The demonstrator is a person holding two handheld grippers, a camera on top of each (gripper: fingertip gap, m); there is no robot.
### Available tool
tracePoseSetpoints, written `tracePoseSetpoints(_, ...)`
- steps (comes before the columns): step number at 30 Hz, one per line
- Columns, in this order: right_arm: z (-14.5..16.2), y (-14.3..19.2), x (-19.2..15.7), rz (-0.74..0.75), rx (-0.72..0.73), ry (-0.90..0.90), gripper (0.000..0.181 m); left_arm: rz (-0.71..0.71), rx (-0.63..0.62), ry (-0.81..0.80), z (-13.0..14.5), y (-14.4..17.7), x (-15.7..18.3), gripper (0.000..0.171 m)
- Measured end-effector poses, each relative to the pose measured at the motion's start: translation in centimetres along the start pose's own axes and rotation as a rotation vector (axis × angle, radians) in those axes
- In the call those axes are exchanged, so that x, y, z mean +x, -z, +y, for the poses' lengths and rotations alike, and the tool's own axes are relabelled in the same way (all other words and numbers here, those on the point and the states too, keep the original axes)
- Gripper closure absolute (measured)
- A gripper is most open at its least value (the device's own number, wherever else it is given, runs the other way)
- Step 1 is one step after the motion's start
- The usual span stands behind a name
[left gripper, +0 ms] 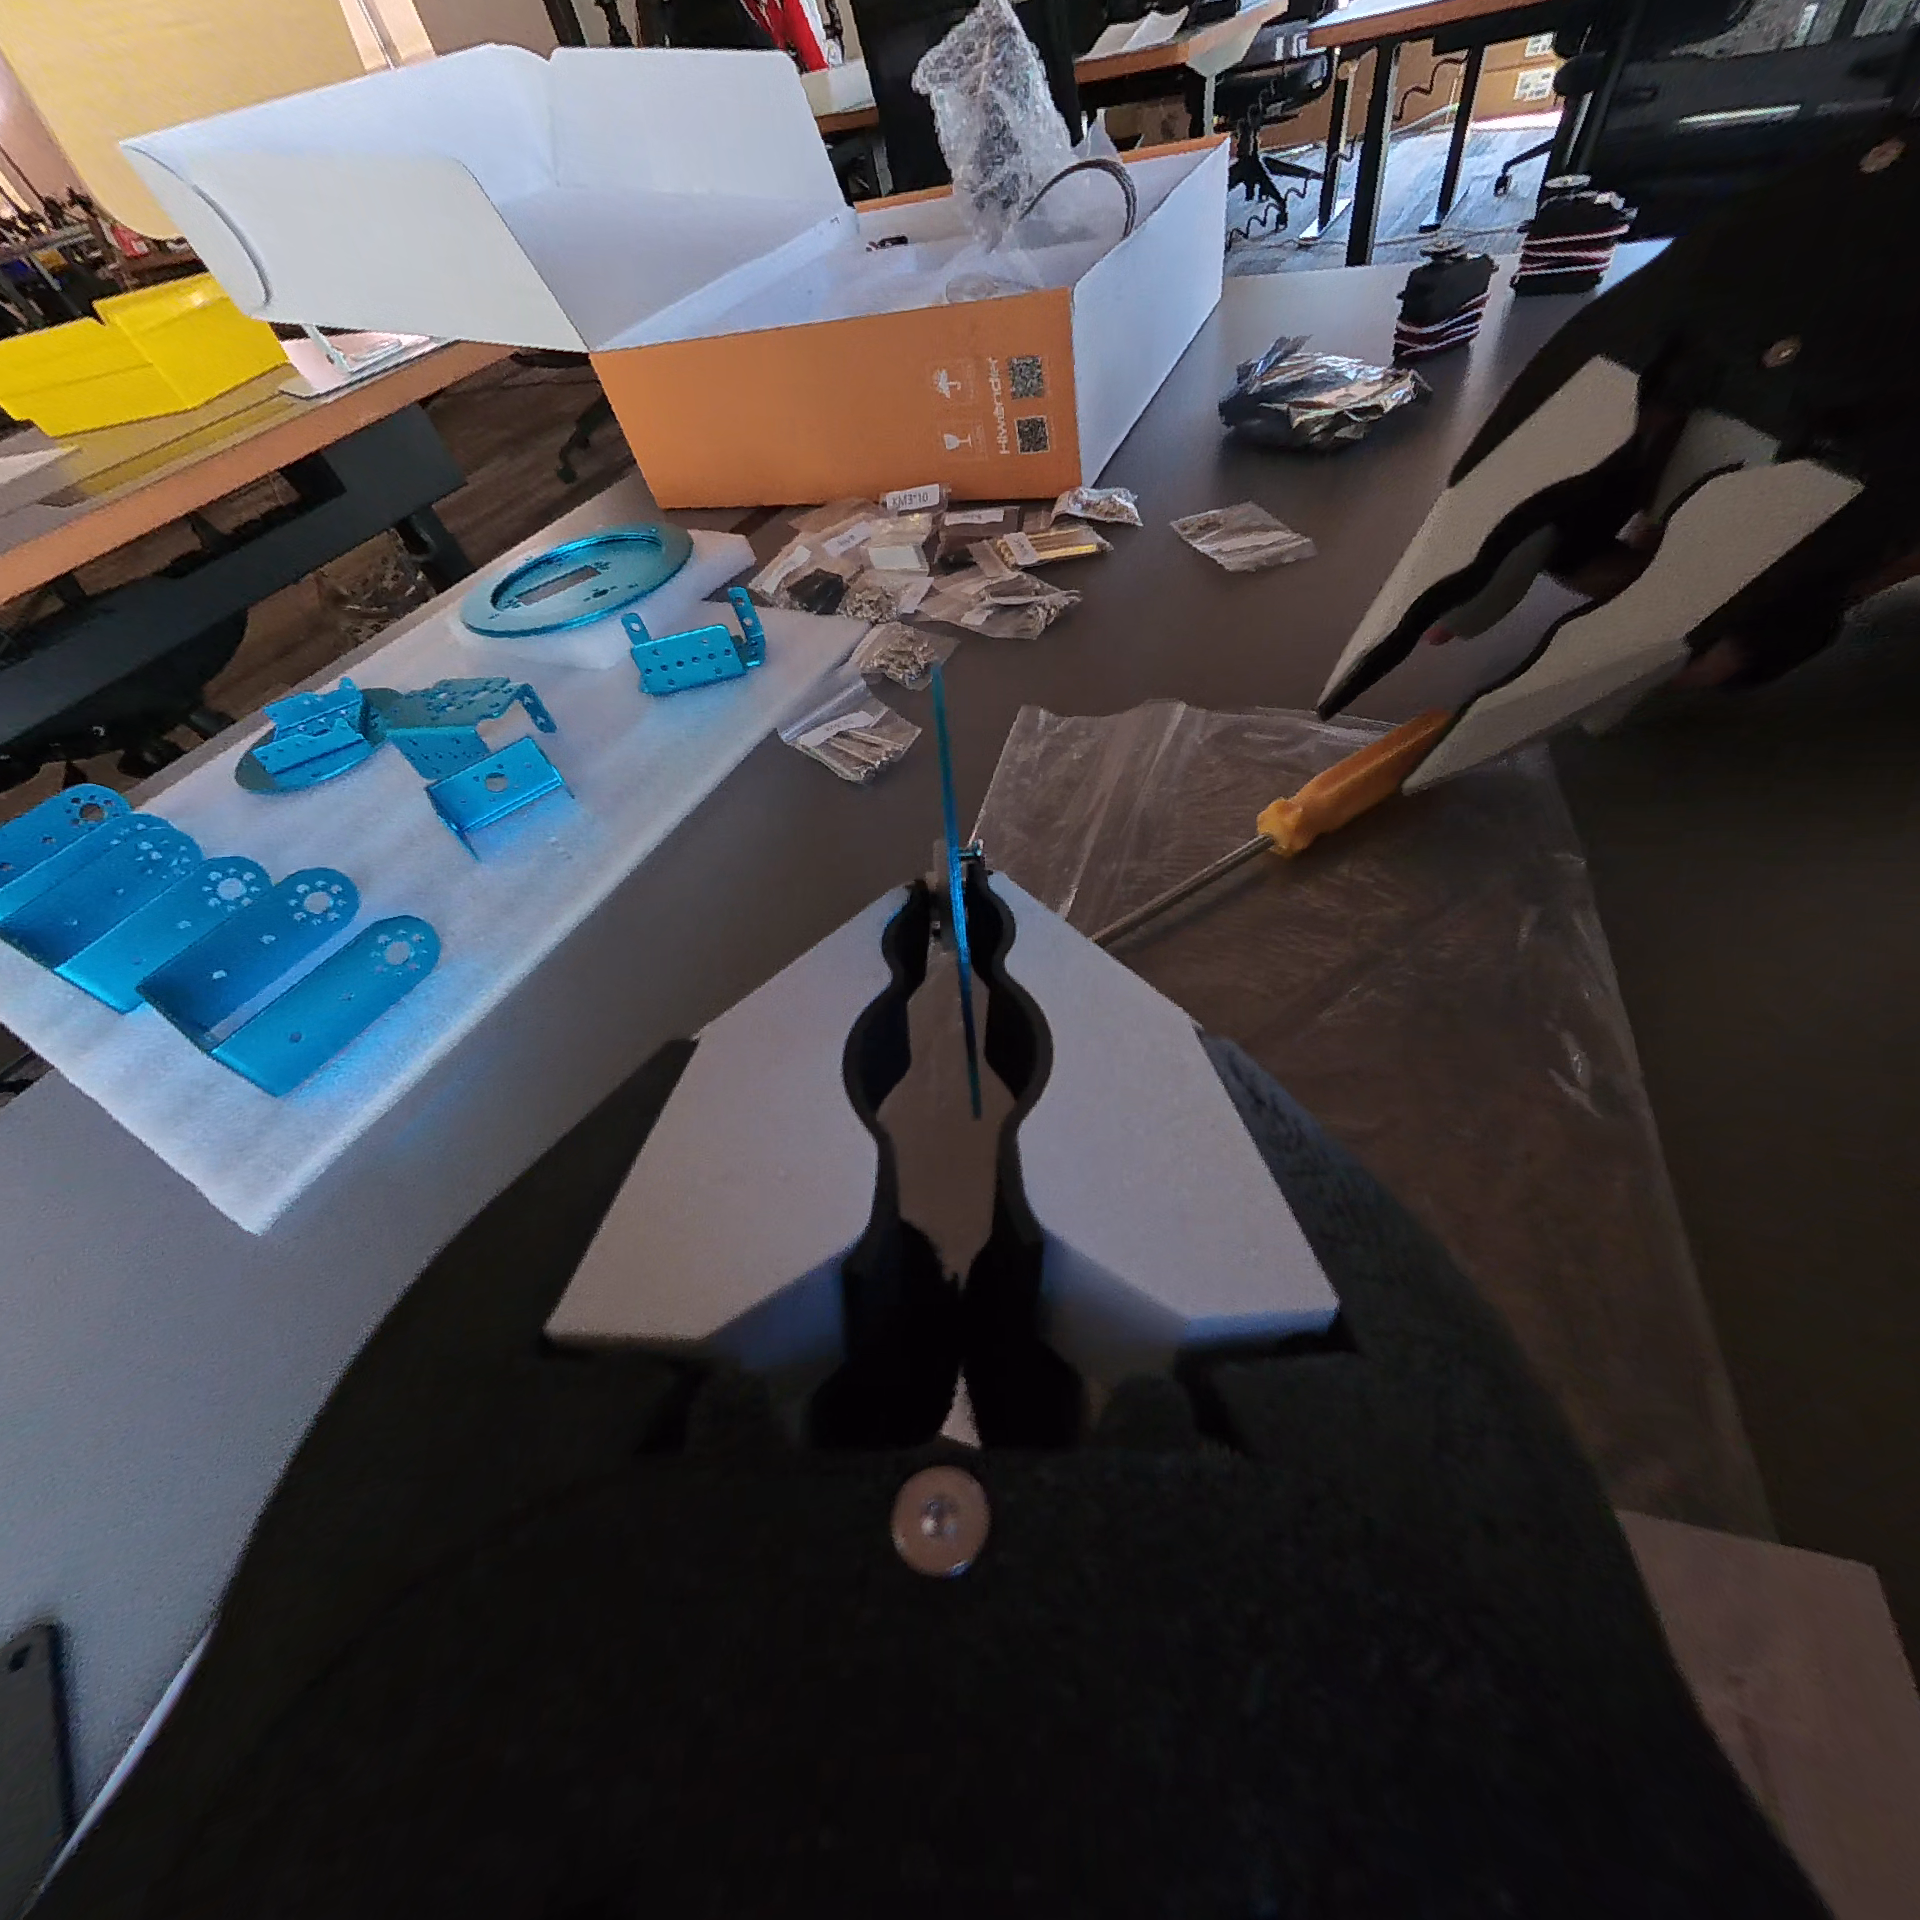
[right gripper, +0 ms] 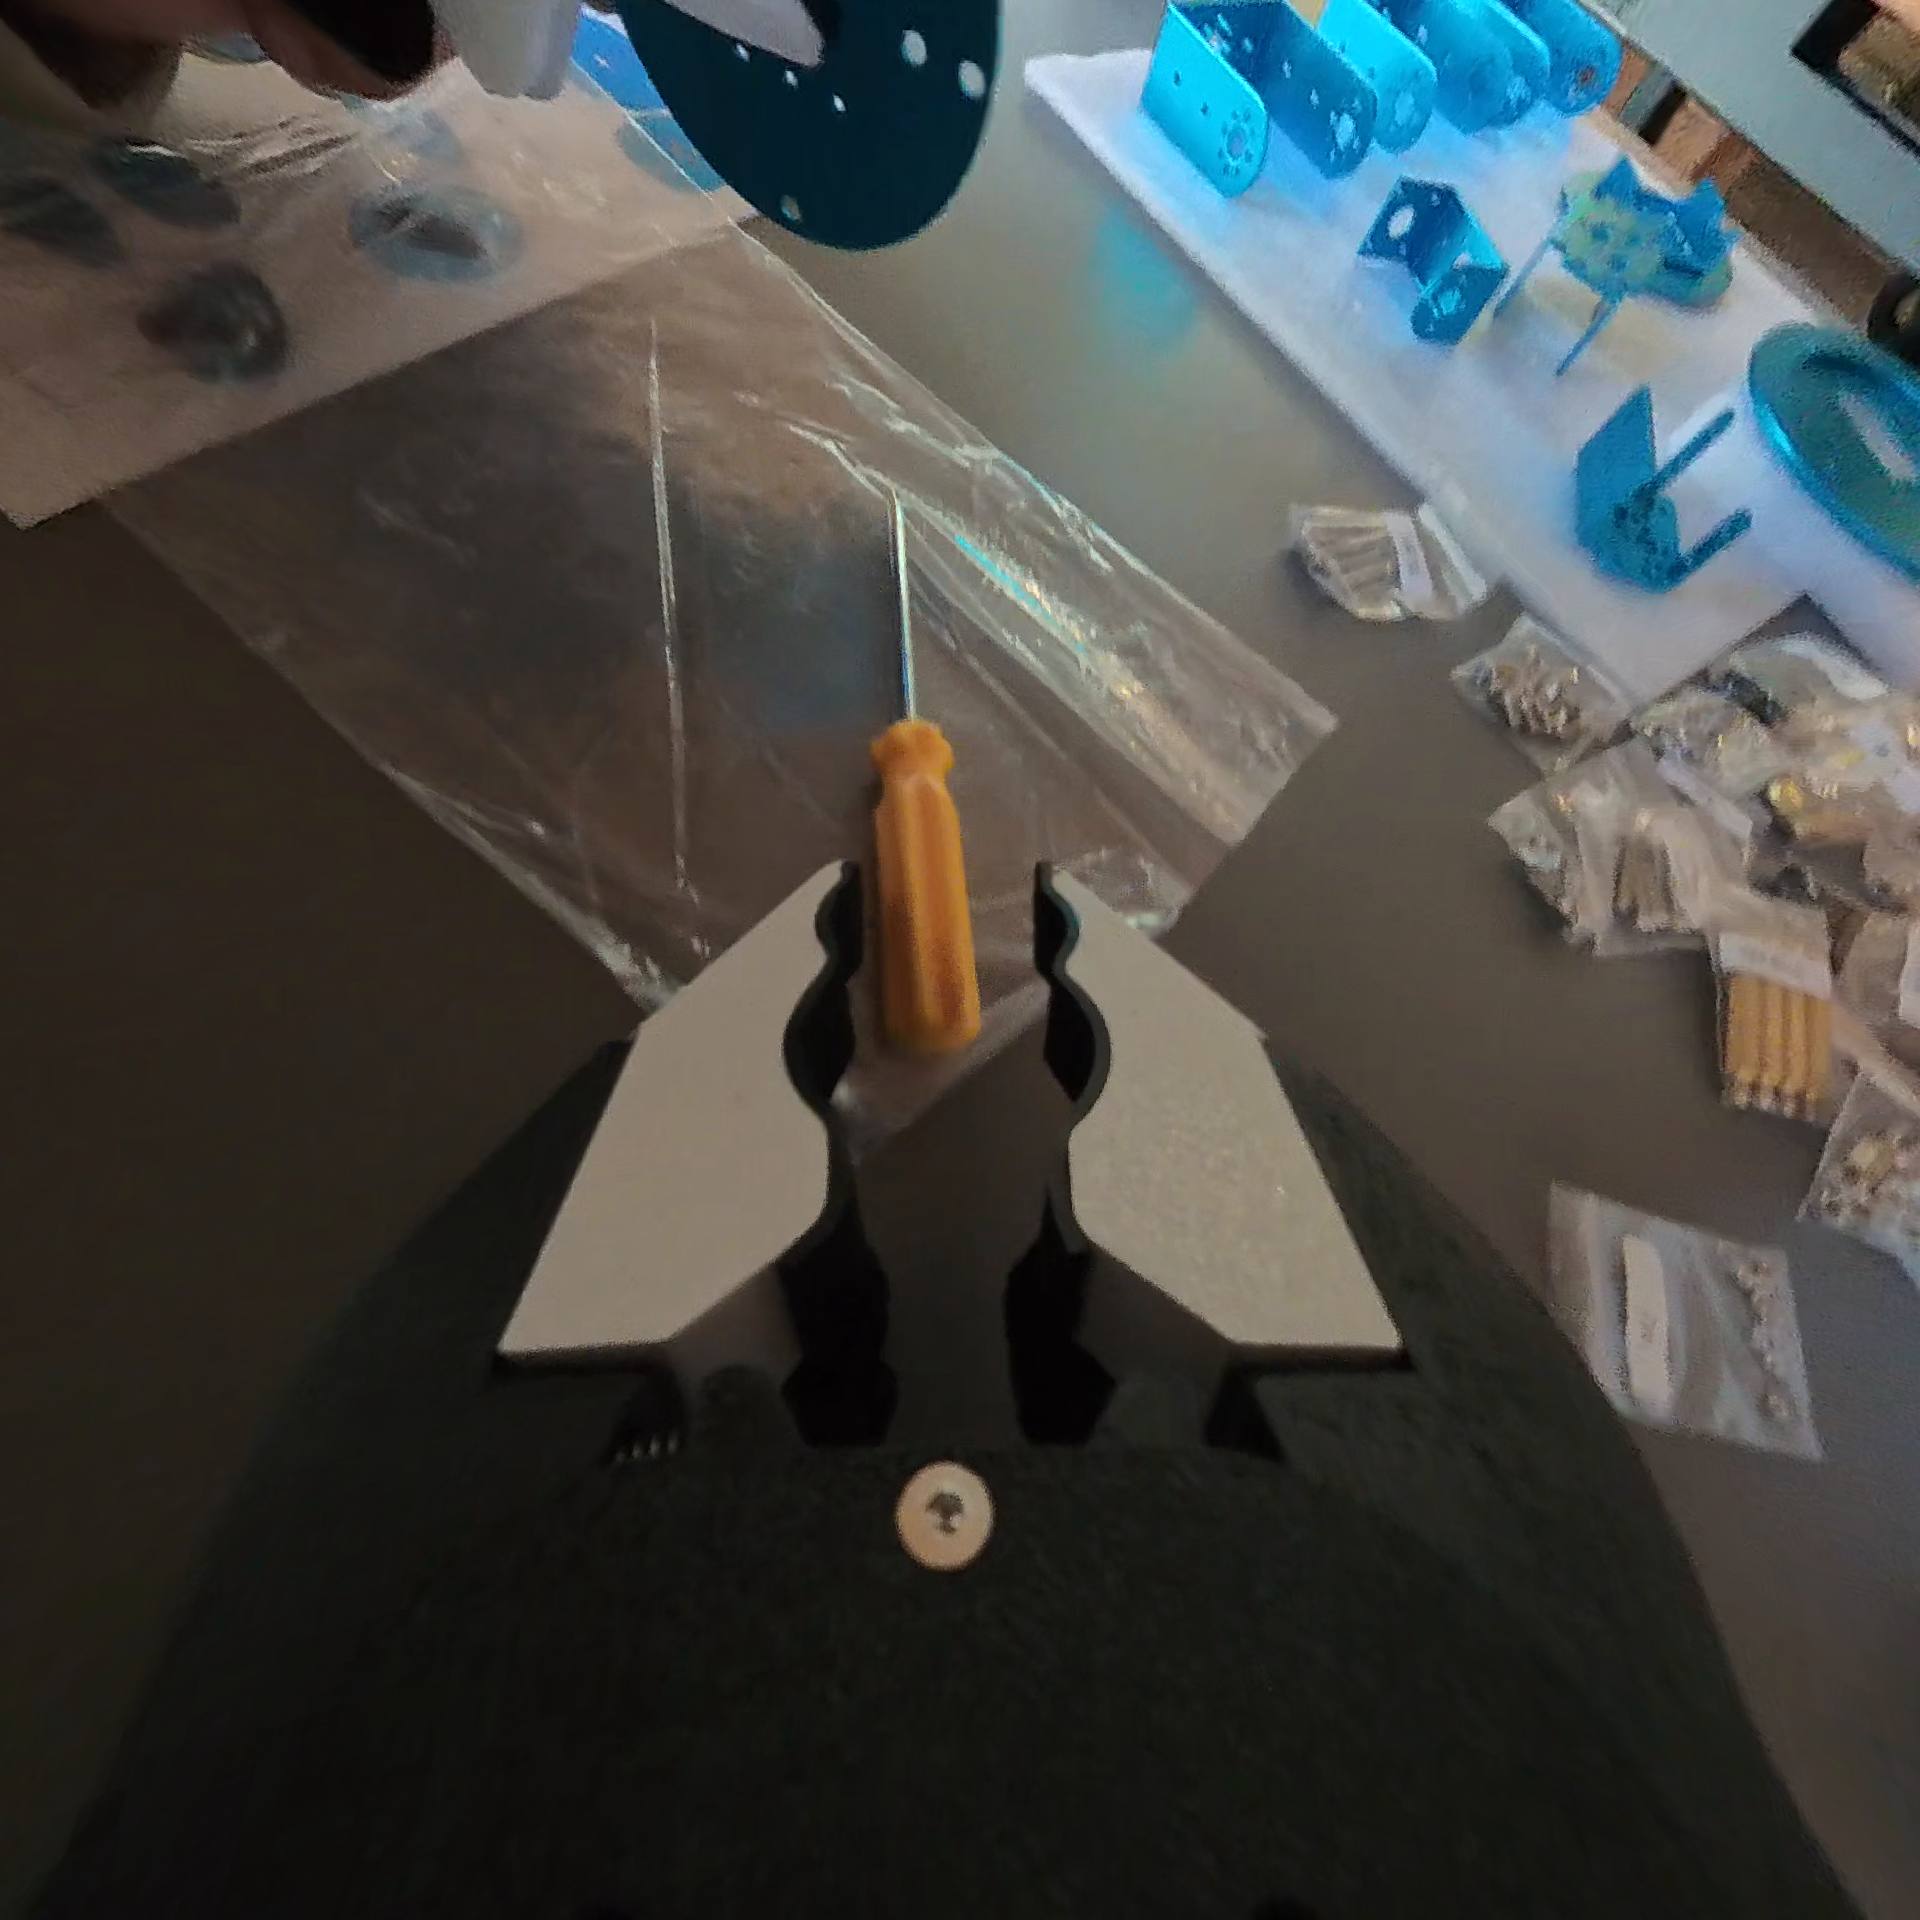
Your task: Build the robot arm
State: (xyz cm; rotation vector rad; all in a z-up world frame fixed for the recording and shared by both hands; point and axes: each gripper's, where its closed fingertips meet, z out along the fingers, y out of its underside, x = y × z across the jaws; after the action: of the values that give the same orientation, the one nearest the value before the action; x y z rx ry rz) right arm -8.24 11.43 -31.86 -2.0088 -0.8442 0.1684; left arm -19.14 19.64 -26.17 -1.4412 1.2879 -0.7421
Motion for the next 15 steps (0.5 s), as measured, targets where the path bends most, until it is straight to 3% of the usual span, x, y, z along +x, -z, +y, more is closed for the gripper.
tracePoseSetpoints(5,-0.4,-2.8,-1.2,-0.114,-0.093,0.018,0.154,-0.029,-0.021,-0.047,0.4,-0.3,0.1,0.164)
tracePoseSetpoints(10,-0.8,-3.5,-0.9,-0.067,-0.155,0.041,0.165,-0.099,-0.069,-0.205,1.2,-0.7,0.1,0.165)
tracePoseSetpoints(15,-3.6,-1.9,-2.1,-0.013,0.016,0.03,0.167,-0.119,-0.077,-0.186,1.3,-0.8,-0.2,0.164)
